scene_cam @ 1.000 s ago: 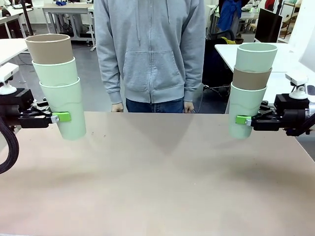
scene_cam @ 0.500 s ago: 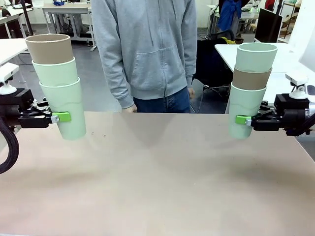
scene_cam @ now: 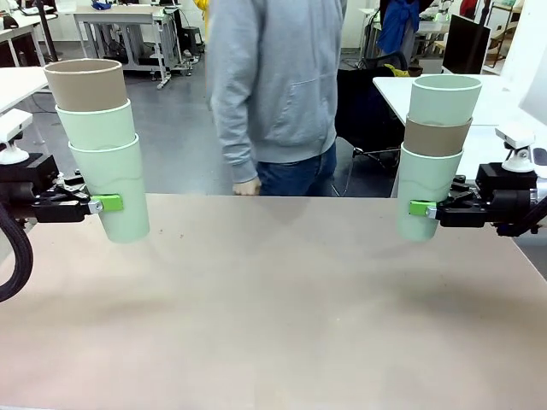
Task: Stack the cups and store them in the basket.
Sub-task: Place the stack of Reusable plastic cups into the Pantry Basket.
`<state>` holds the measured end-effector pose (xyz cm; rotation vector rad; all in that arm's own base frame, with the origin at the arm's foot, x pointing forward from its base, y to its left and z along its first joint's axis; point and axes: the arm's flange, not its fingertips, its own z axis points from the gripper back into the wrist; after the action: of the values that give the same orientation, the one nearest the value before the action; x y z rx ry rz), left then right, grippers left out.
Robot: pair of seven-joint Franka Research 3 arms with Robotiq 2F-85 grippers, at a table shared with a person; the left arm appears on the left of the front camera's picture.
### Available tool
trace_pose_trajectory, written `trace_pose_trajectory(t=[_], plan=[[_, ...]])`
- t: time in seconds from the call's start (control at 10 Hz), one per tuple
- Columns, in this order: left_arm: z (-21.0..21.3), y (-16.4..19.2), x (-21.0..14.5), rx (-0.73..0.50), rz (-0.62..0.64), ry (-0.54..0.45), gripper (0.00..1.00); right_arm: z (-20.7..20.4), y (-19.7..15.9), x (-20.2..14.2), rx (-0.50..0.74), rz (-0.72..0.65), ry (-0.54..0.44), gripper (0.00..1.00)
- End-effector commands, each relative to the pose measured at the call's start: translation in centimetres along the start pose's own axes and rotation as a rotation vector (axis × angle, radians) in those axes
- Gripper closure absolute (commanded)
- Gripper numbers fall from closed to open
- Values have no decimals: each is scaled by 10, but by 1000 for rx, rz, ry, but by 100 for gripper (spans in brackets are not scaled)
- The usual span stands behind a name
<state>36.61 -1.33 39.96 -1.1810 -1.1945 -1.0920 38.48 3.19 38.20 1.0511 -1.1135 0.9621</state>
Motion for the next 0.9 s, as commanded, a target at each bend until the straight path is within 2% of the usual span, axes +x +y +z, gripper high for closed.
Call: trace_pose_trajectory(t=[0.0, 0.8], plan=[[2, -2, 4, -3, -8, -12, 14, 0, 0, 3, -4, 7, -4, 15], [2, -2, 4, -3, -8, -12, 14, 0, 0, 3, -4, 7, -4, 15]])
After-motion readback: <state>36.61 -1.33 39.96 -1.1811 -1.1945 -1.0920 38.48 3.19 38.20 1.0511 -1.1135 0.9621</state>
